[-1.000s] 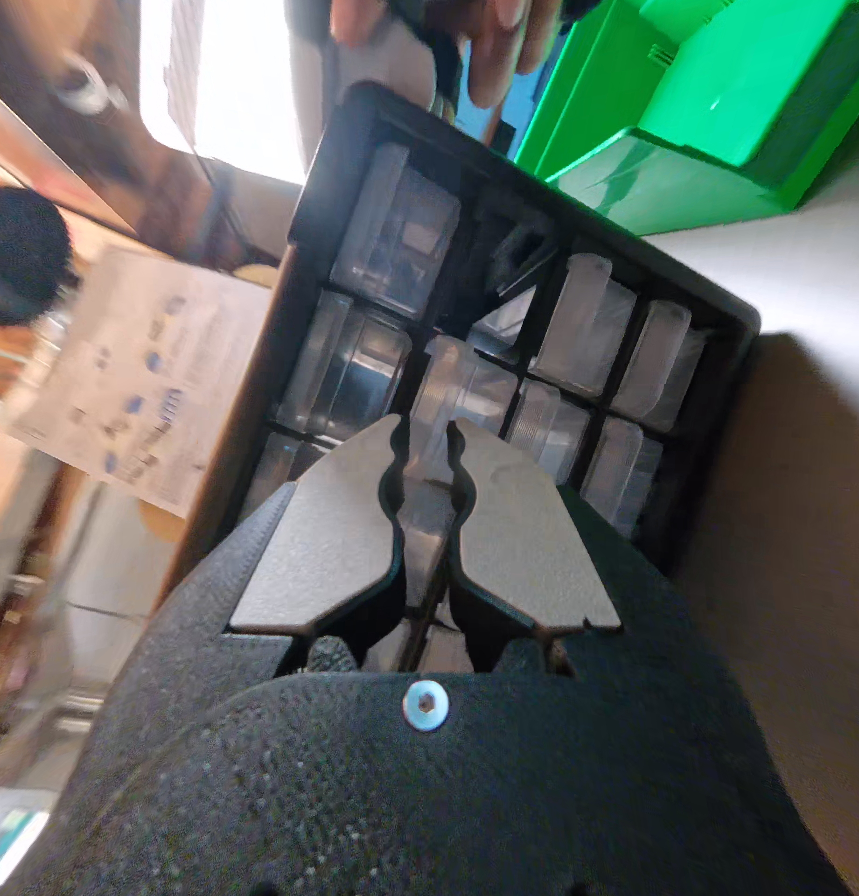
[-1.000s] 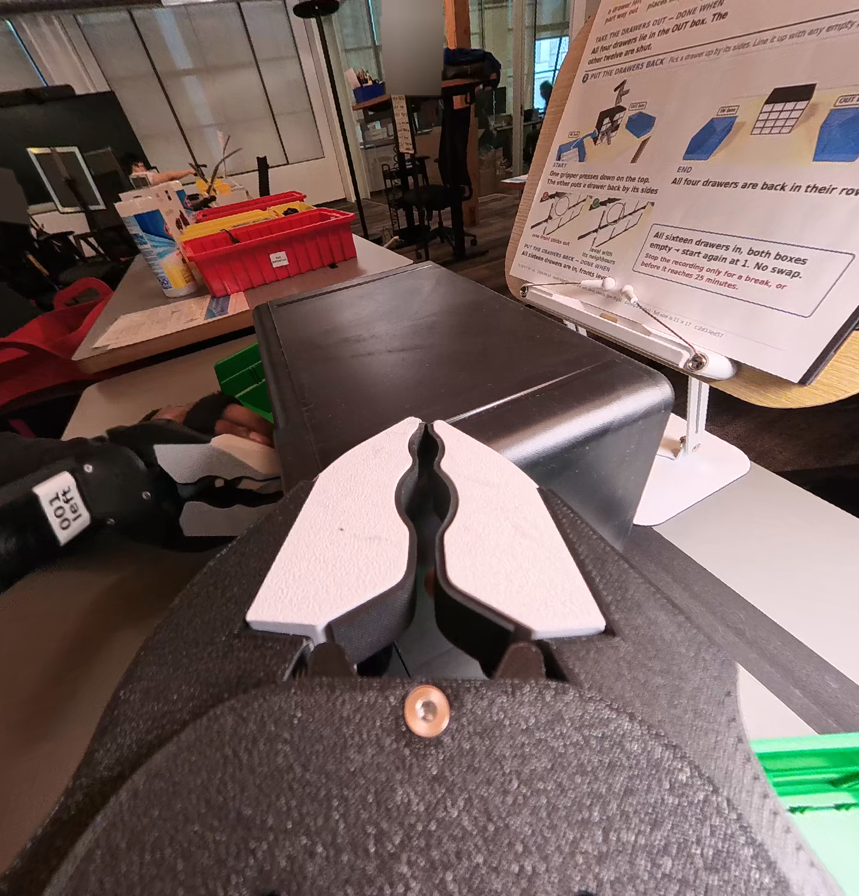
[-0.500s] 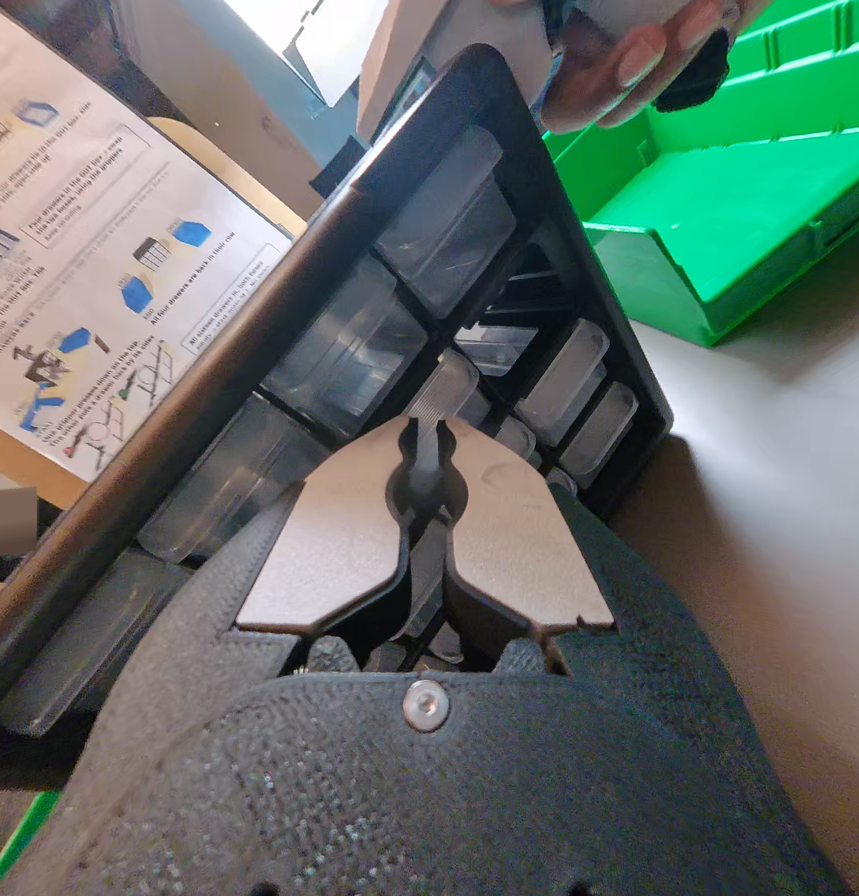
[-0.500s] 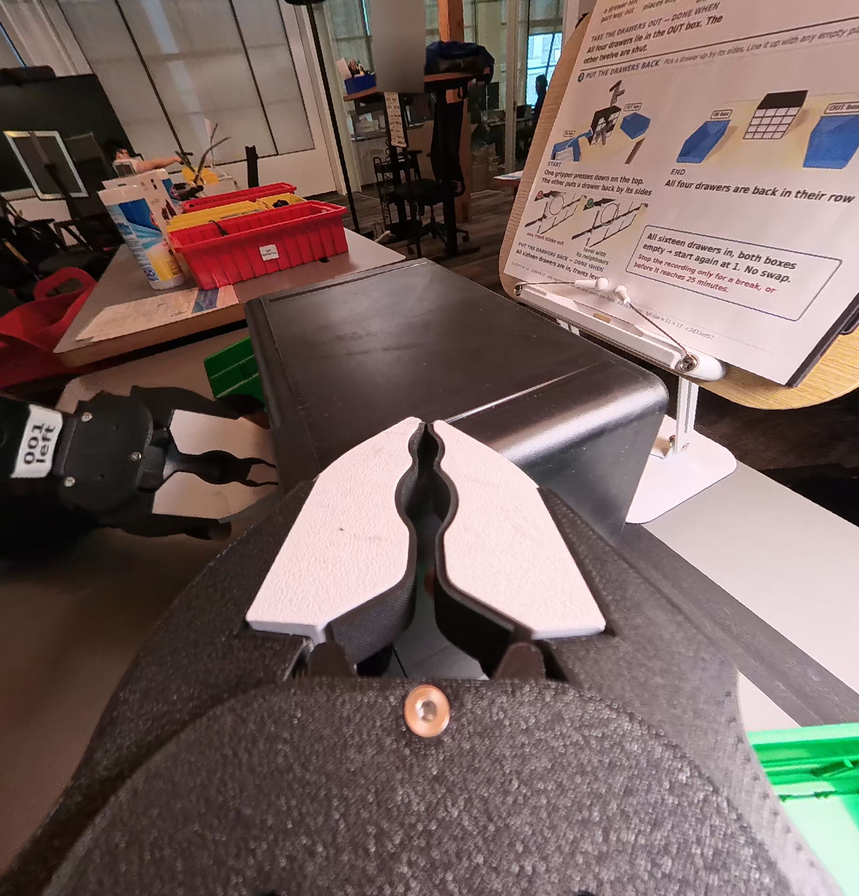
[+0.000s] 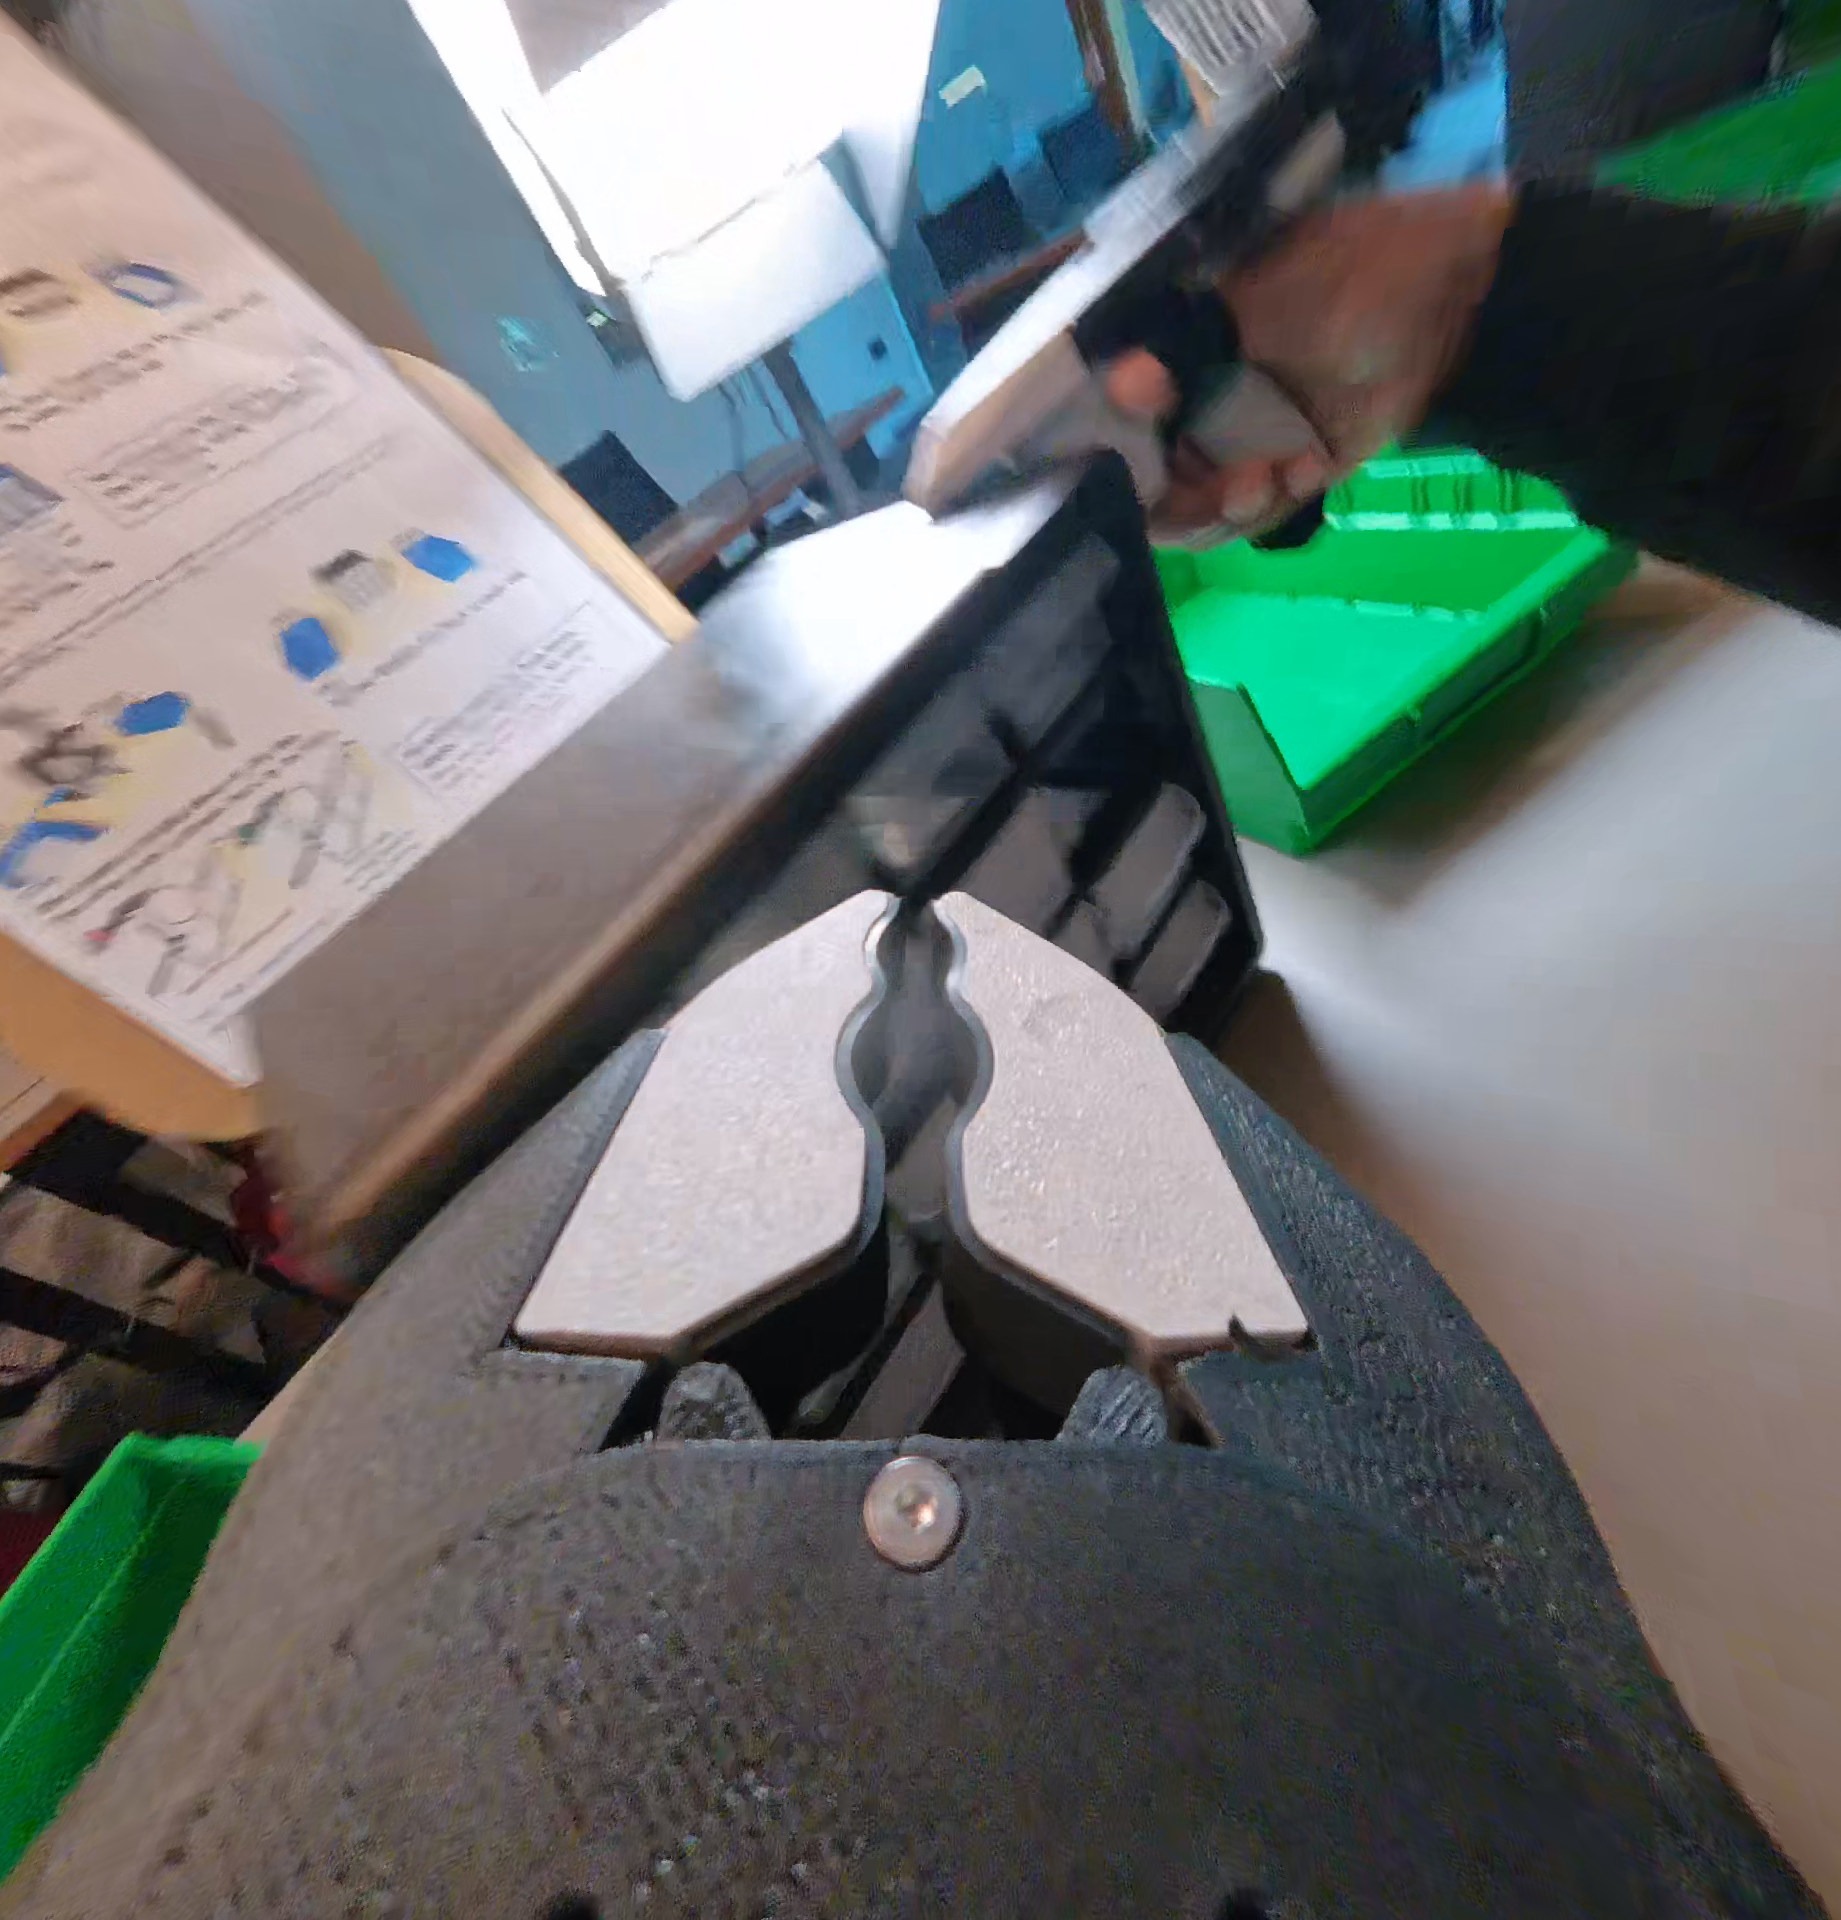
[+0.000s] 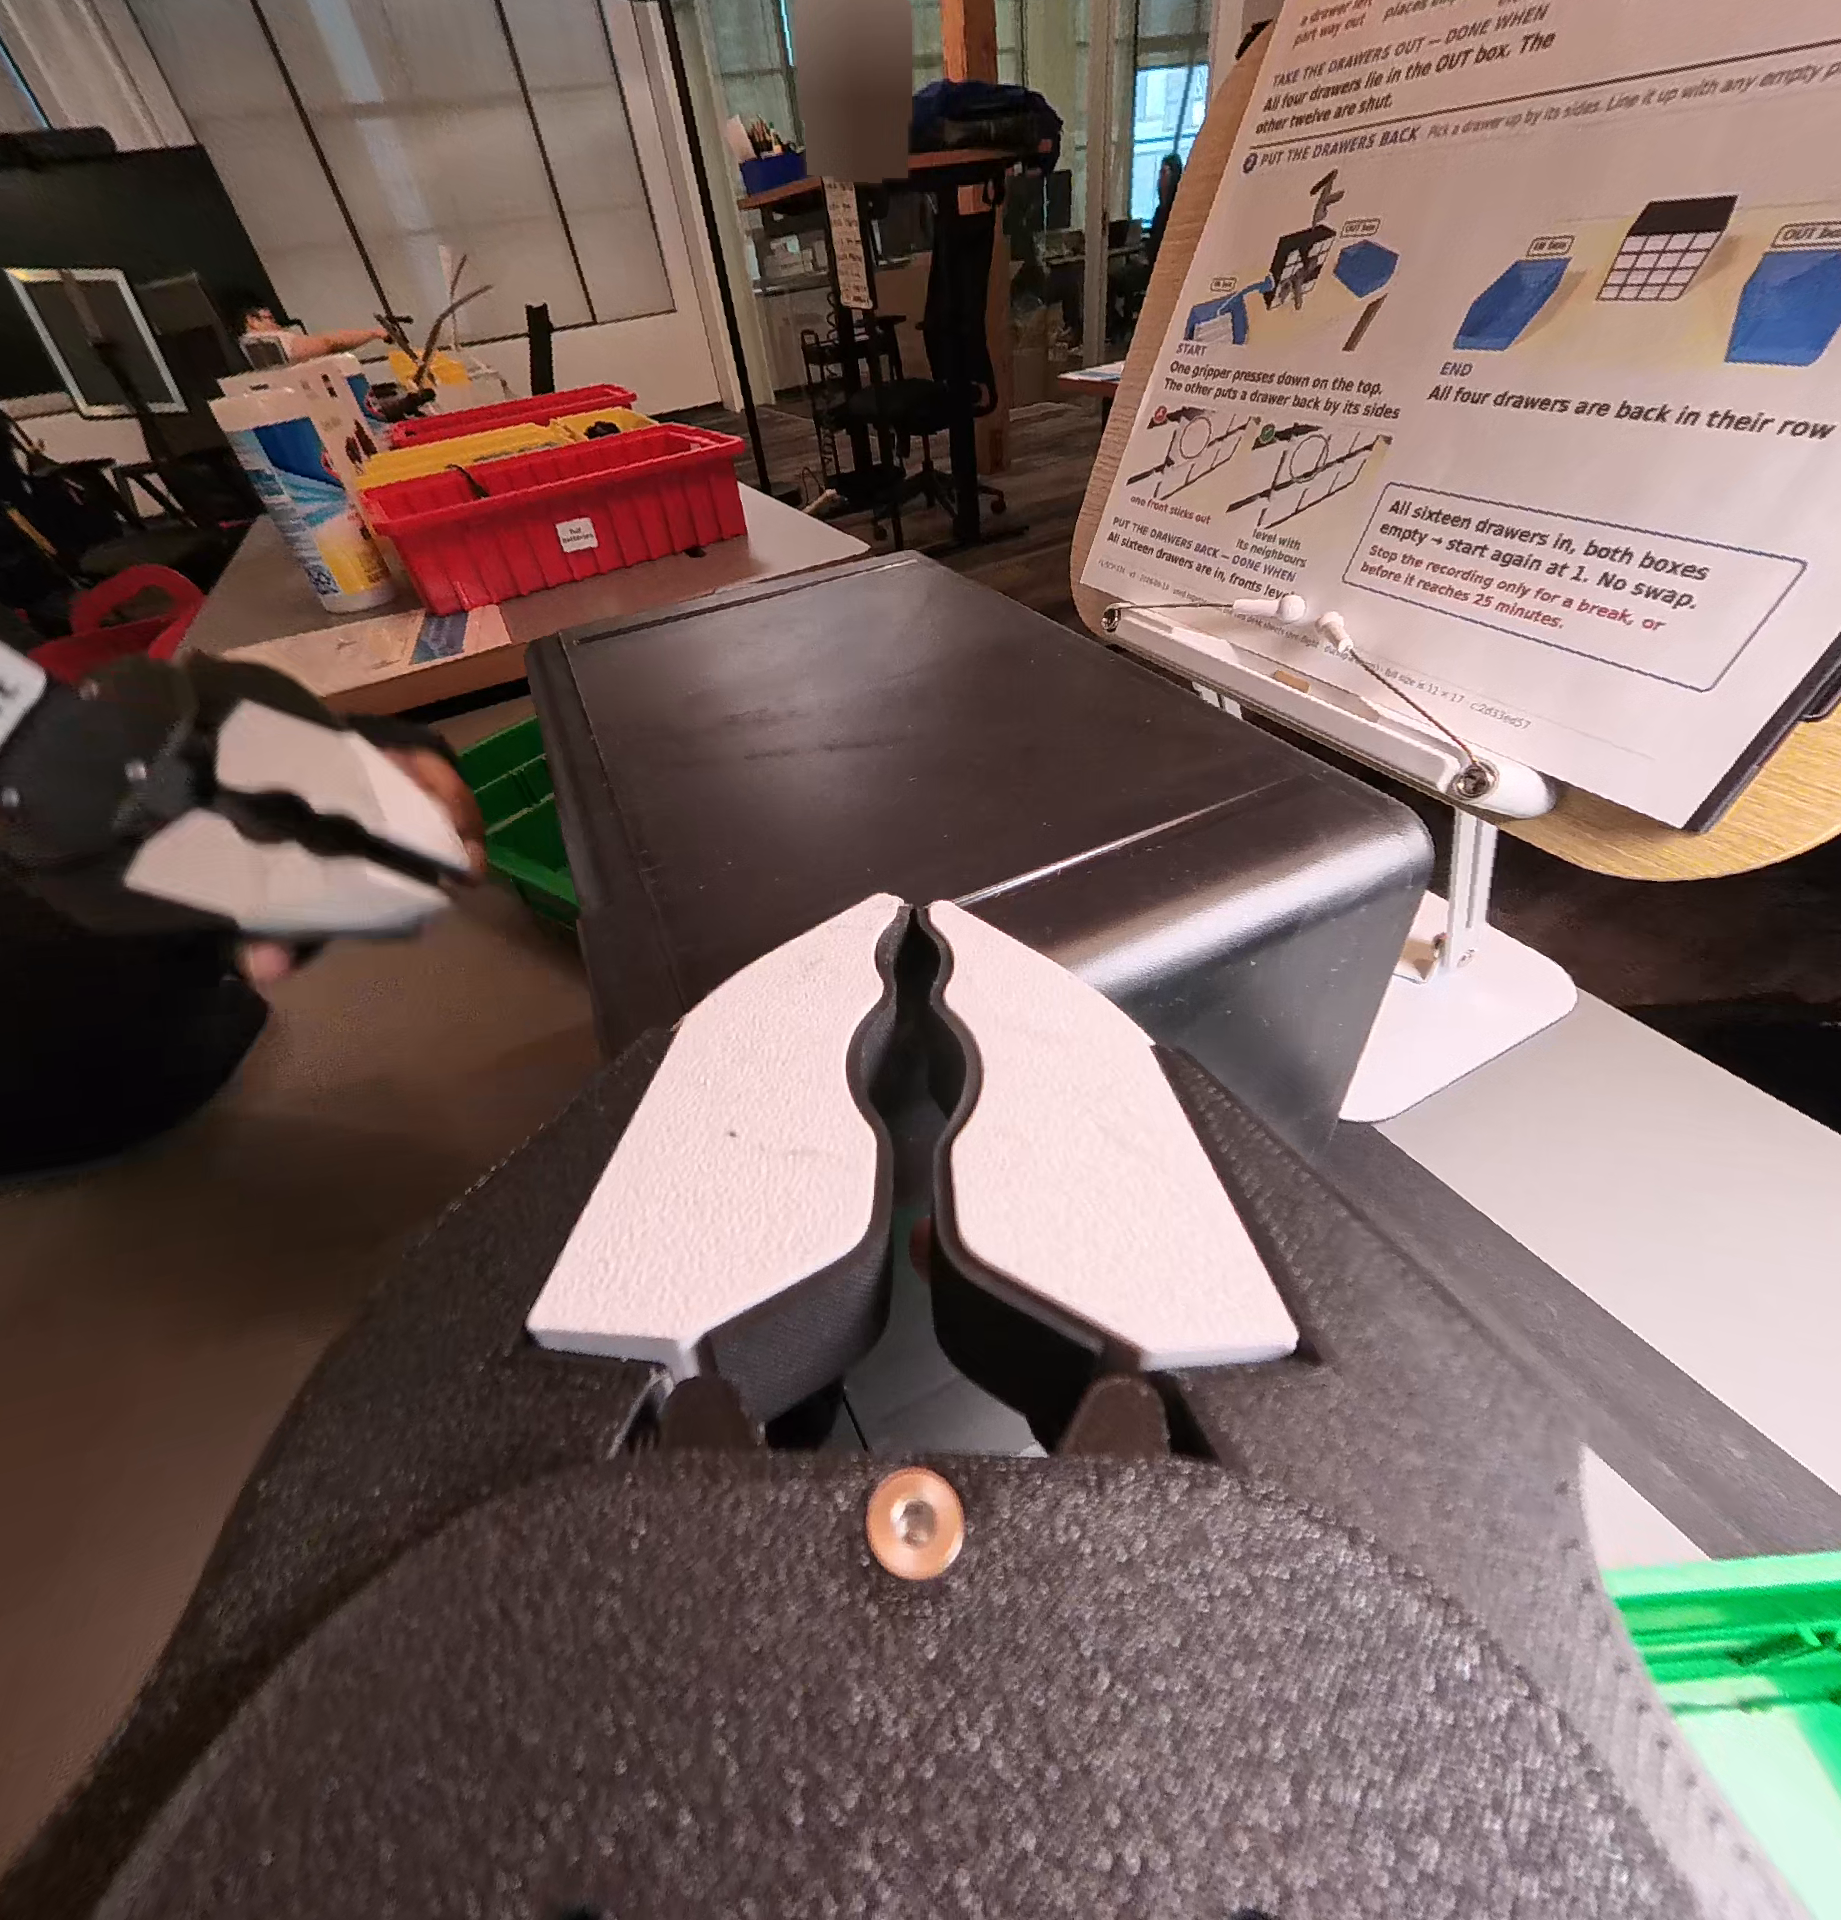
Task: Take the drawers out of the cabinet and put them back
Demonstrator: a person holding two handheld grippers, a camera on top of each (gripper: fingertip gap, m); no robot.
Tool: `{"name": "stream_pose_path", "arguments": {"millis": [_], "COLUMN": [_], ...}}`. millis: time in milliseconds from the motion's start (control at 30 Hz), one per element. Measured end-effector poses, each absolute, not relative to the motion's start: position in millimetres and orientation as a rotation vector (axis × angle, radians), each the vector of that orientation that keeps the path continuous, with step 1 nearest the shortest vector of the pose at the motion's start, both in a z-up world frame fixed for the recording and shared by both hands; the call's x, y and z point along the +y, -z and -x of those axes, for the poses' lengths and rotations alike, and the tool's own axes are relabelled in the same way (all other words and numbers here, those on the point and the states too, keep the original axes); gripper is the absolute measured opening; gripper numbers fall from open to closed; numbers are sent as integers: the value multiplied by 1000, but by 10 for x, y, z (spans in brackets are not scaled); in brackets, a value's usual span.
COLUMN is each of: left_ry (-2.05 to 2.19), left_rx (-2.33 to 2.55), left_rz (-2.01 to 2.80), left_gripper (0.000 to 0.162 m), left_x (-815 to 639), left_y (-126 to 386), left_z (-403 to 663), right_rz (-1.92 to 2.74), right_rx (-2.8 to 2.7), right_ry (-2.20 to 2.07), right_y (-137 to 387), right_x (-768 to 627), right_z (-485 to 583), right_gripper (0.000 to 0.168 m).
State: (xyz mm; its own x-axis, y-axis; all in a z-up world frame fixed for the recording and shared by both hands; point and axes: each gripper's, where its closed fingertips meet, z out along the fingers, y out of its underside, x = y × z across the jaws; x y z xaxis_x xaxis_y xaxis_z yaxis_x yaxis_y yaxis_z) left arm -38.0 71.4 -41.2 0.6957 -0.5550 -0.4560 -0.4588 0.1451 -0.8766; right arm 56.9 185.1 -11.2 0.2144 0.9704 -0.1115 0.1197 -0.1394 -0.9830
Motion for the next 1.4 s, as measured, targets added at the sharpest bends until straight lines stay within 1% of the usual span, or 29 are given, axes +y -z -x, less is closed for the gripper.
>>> {"name": "stream_pose_path", "arguments": {"millis": [33, 100, 133, 200, 233, 333, 433, 533, 600, 733, 767, 967, 1100, 1167, 1267, 1367, 1400], "left_ry": [102, 78, 42, -69, -133, -330, -482, -632, -708, -862, -906, -966, -994, -926, -847, -874, -901], "left_rx": [834, 735, 694, 637, 625, 620, 696, 865, 944, 1065, 1088, 1171, 1242, 1259, 1292, 1360, 1377], "left_rz": [1472, 1471, 1487, 1569, 1644, 1921, 2210, 2453, 2565, 2677, 2668, 2654, 2623, 2646, 2651, 2586, 2564], "left_gripper": [2, 1, 4, 8, 11, 19, 29, 35, 35, 33, 28, 15, 12, 0, 0, 2, 7], "left_x": [681, 687, 725, 875, 978, 1275, 1407, 1382, 1367, 1403, 1434, 1396, 1338, 1283, 1232, 1258, 1279], "left_y": [261, -5, -98, -148, -85, 326, 913, 1479, 1752, 2016, 2012, 1982, 1987, 2005, 2013, 1966, 1947], "left_z": [569, 1039, 1302, 1858, 2145, 2983, 3621, 4062, 4255, 4439, 4464, 4450, 4388, 4321, 4199, 4136, 4143], "right_rz": [1492, 1492, 1493, 1495, 1496, 1499, 1500, 1497, 1494, 1492, 1493, 1494, 1498, 1499, 1499, 1498, 1498], "right_rx": [-1082, -1073, -1070, -1067, -1066, -1065, -1061, -1057, -1055, -1061, -1065, -1072, -1071, -1074, -1079, -1077, -1077], "right_ry": [-1085, -1103, -1107, -1104, -1098, -1082, -1087, -1100, -1116, -1116, -1108, -1097, -1082, -1066, -1057, -1068, -1070], "right_y": [112, 110, 110, 110, 110, 111, 111, 111, 110, 111, 112, 113, 114, 114, 116, 115, 115], "right_x": [1853, 1854, 1855, 1857, 1858, 1861, 1862, 1862, 1864, 1865, 1865, 1865, 1863, 1862, 1860, 1859, 1859], "right_z": [-568, -568, -568, -569, -569, -570, -571, -572, -571, -569, -569, -567, -569, -570, -571, -570, -571], "right_gripper": [0, 0, 0, 0, 0, 0, 0, 0, 0, 0, 0, 0, 0, 0, 0, 0, 0]}}
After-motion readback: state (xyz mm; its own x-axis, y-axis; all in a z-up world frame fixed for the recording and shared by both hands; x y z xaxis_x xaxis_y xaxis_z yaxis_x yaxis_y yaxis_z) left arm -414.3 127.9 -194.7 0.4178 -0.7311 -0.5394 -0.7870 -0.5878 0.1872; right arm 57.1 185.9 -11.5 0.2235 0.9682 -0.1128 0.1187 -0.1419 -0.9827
